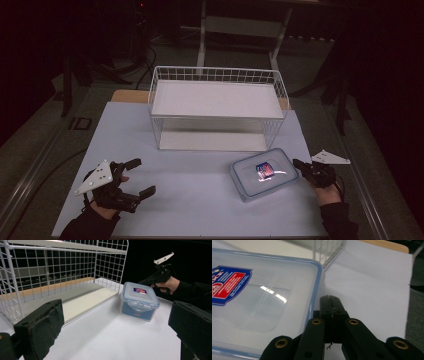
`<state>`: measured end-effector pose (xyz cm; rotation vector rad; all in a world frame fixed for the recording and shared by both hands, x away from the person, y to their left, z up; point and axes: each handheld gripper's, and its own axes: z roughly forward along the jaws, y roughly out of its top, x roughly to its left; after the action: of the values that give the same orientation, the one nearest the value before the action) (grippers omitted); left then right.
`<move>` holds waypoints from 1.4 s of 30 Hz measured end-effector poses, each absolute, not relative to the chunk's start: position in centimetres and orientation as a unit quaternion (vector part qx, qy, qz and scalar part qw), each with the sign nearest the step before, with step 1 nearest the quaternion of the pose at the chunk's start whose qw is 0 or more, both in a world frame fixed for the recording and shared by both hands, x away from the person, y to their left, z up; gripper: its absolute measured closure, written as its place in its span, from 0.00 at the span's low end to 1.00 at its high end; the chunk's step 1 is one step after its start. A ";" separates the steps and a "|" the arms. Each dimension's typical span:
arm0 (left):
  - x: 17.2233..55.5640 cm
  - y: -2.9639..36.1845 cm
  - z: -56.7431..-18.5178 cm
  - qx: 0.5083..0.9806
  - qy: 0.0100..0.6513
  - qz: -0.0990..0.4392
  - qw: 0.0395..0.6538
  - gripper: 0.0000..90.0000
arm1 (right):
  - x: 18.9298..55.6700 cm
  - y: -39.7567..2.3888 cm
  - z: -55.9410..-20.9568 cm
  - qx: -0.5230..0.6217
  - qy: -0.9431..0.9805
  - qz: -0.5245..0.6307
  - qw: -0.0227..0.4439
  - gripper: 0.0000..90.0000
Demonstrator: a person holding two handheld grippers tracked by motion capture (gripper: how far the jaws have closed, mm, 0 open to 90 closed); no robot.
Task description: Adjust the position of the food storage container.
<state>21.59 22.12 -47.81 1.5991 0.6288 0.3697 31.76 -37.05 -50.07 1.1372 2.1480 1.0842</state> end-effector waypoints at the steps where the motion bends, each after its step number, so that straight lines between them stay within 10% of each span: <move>1: 21.6 22.1 -47.8 0.701 0.275 0.162 0.638 0.00 | 31.7 -37.0 -50.1 0.415 0.784 0.398 0.234 1.00; 42: 21.5 21.7 -48.0 0.706 0.271 0.156 0.635 0.00 | 27.2 -28.7 -48.2 0.311 0.828 0.445 0.143 1.00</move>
<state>21.55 21.68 -47.95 1.6139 0.6183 0.3571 27.23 -28.70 -48.21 0.8973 2.3871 1.2827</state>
